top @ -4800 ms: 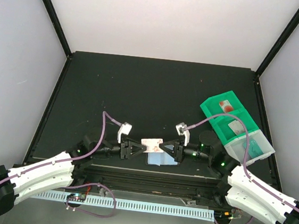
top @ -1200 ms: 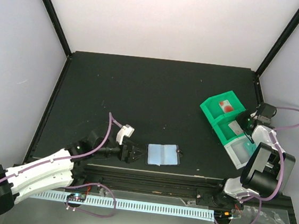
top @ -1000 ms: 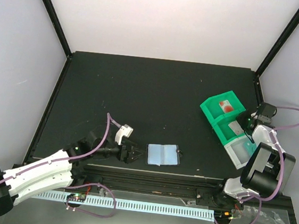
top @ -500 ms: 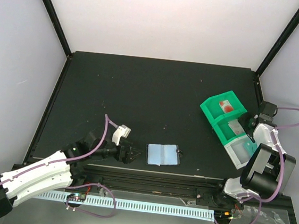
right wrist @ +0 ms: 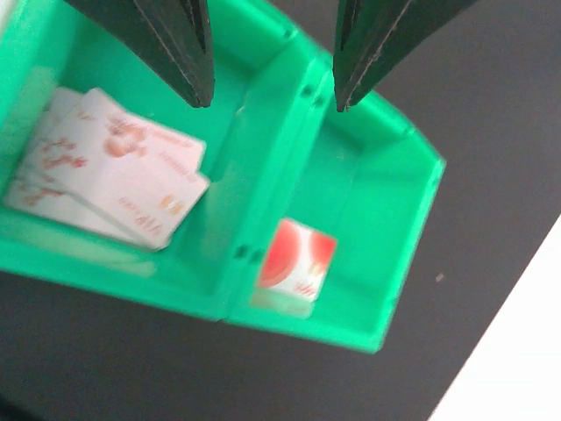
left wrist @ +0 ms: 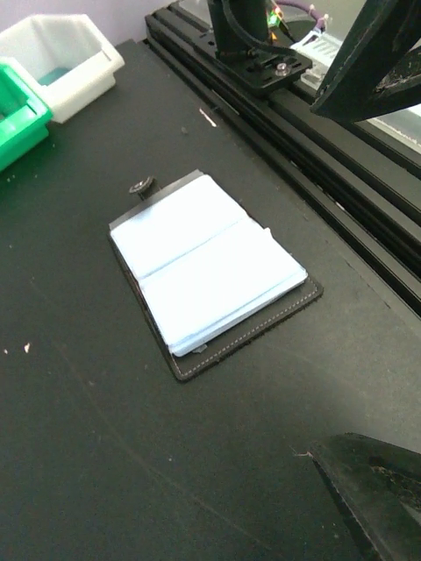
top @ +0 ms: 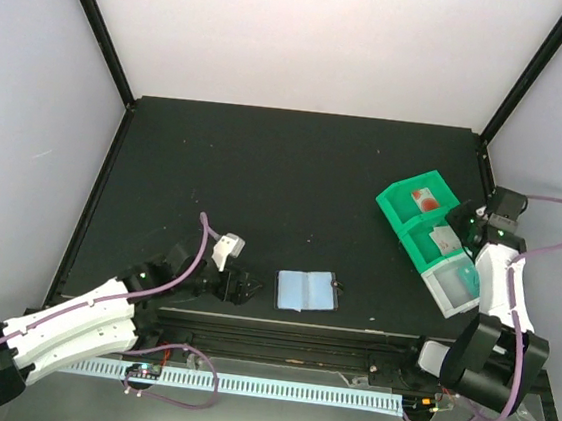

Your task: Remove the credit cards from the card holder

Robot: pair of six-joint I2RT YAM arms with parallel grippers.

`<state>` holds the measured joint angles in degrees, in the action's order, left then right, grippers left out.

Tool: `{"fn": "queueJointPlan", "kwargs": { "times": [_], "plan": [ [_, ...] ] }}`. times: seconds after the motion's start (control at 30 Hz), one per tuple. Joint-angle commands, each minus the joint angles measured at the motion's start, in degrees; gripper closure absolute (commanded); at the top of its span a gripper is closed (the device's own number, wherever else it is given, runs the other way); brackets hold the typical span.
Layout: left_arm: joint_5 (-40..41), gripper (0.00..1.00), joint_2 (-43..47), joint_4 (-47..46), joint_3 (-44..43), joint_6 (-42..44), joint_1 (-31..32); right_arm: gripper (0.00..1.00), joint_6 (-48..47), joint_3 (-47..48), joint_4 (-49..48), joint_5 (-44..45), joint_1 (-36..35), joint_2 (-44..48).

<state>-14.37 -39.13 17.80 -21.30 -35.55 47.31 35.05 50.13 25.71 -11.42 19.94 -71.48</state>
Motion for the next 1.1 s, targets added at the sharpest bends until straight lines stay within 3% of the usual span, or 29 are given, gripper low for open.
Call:
{"fn": "queueJointPlan", "kwargs": {
  "times": [0.0, 0.3, 0.5, 0.83, 1.07],
  "plan": [
    [1.9, 0.01, -2.6, 2.5, -4.1, 0.4, -0.3, 0.6, -4.1, 0.3, 2.4, -4.8, -4.6, 4.0],
    [0.3, 0.02, -7.0, 0.1, -6.0, -2.0, -0.4, 0.61, -9.0, -3.9, 6.0, -6.5, -15.5, 13.4],
    [-4.7, 0.04, -10.4, -10.8, -2.4, -8.2, -0.5, 0.62, -6.3, -9.7, 7.6, -11.2, -22.3, 17.5],
    [-8.5, 0.05, -18.4, -24.4, 0.5, -15.2, -0.5, 0.6, -1.1, -21.7, 2.8, -11.0, -37.7, 22.5],
    [-10.0, 0.06, -23.1, -30.0, 1.8, -17.1, -0.5, 0.58, 1.5, -28.4, -4.8, -12.0, -45.5, 19.8]
  ]
}}
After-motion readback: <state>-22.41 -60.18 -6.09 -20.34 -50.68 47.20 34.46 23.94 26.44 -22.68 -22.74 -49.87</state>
